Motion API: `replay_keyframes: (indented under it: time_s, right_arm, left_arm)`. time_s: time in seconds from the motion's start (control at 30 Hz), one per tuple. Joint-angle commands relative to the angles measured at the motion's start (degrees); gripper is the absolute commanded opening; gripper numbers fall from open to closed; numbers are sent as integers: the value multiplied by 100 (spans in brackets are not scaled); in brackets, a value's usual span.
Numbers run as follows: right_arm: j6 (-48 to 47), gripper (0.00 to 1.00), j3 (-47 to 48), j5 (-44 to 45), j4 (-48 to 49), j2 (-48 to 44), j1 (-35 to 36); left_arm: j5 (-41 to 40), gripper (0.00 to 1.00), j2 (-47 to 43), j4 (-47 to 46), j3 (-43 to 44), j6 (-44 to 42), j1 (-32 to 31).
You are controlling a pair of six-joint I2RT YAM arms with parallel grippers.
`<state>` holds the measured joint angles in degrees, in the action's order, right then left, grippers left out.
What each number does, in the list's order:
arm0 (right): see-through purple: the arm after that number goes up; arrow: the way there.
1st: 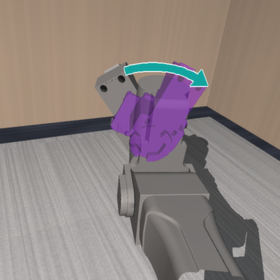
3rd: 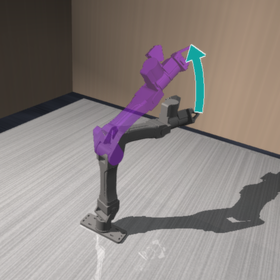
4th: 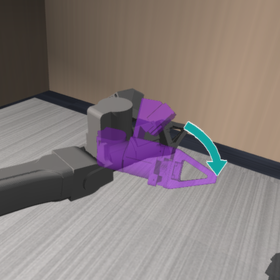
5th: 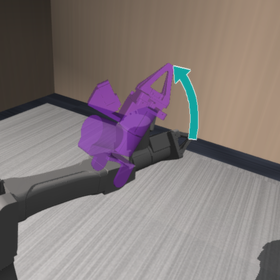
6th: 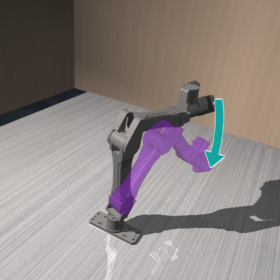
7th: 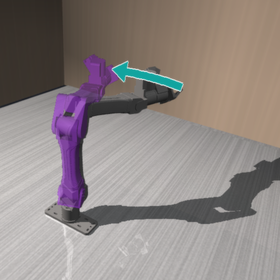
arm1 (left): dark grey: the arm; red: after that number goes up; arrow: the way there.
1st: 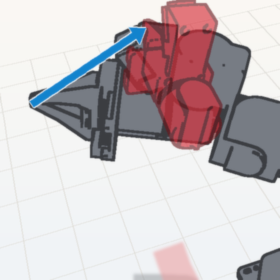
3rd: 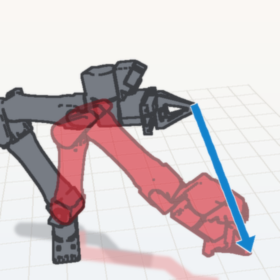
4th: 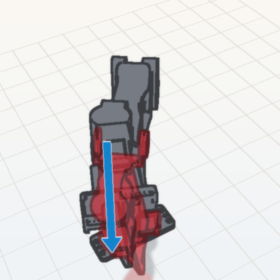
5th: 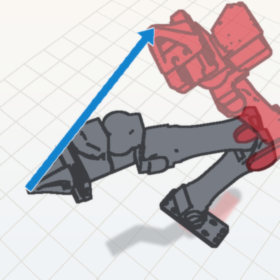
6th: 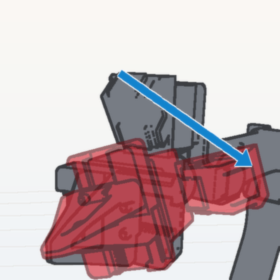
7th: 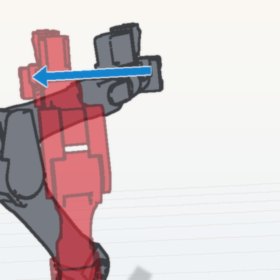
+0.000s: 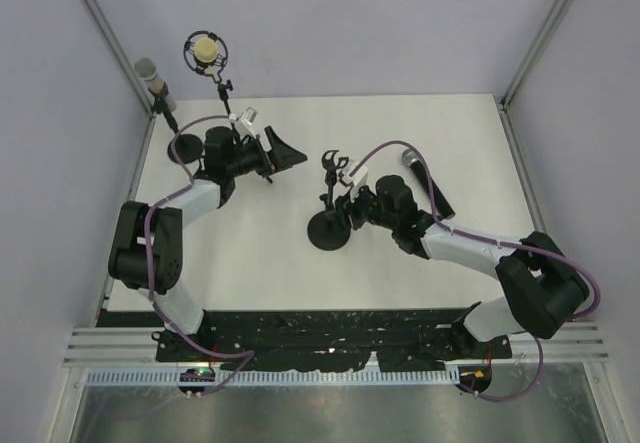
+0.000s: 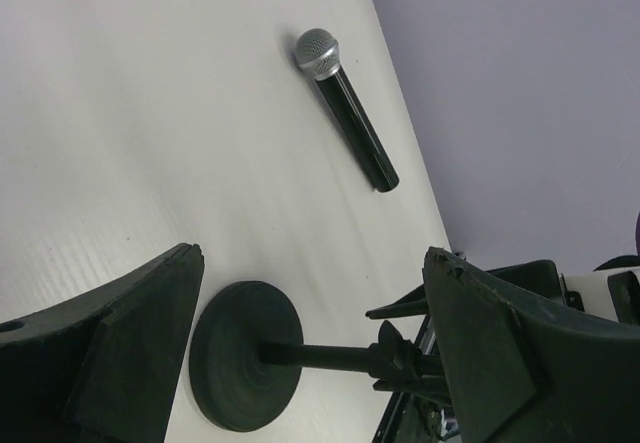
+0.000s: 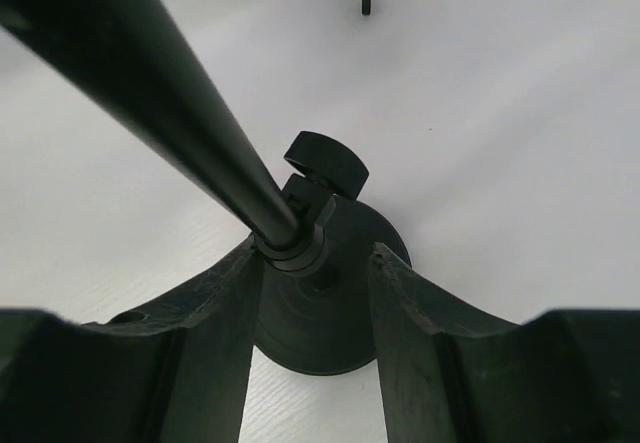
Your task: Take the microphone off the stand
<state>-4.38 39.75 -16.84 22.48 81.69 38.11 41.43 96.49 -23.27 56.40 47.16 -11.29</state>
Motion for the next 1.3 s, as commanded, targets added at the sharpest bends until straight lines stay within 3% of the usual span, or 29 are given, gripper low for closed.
replay_keyframes:
  time_s: [0.0,0.27,0.43,0.6,0.93,1.13,1.27]
  right_arm:
    - [7,49,296,208,222,14,48]
    - [87,44,402,14,116,-4,48]
    - [60,16,490,5,2,-21,56]
    - [-141,6,534,-117,-182,-232,30]
    - [16,6,1034,-2926,-806,-821,-681]
    - [16,6,1105,-4097,-1044,-1260,-1015]
    - [-19,6,1071,-4599,-1140,-1436,-1077]
  left_arm:
    - [901,94,168,-1064,161,-514,65]
    - [1139,98,-174,-768,11,-1884,65]
    - [1060,100,-551,-249,-103,-3131,65]
    - [1148,100,-885,6,-340,-4247,65]
    - [1903,100,-1878,304,-990,-6225,-66]
    - [2028,100,-2739,2077,-938,-8132,-750]
    - [1992,100,-3039,2511,-807,-8267,-1260]
